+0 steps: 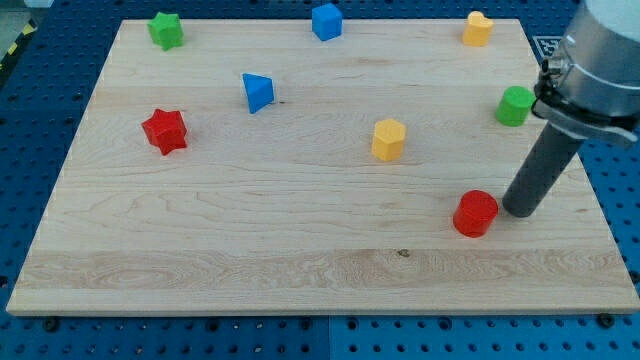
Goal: Move the red circle to the bottom of the yellow hexagon
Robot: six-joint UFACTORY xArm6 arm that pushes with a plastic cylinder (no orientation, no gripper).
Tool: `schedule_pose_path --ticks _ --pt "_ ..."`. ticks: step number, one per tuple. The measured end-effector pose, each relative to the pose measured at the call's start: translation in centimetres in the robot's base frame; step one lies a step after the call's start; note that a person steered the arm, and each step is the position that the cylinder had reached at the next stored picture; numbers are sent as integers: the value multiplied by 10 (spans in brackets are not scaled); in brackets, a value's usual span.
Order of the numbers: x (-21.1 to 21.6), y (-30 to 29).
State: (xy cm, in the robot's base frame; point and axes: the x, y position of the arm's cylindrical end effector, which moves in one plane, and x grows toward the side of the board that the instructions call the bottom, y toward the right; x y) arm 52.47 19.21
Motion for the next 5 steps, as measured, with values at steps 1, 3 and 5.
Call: schedule_pose_path --ticks 1,3,5 --pt "1 -40" --pt "1 -47" --pt "1 -90"
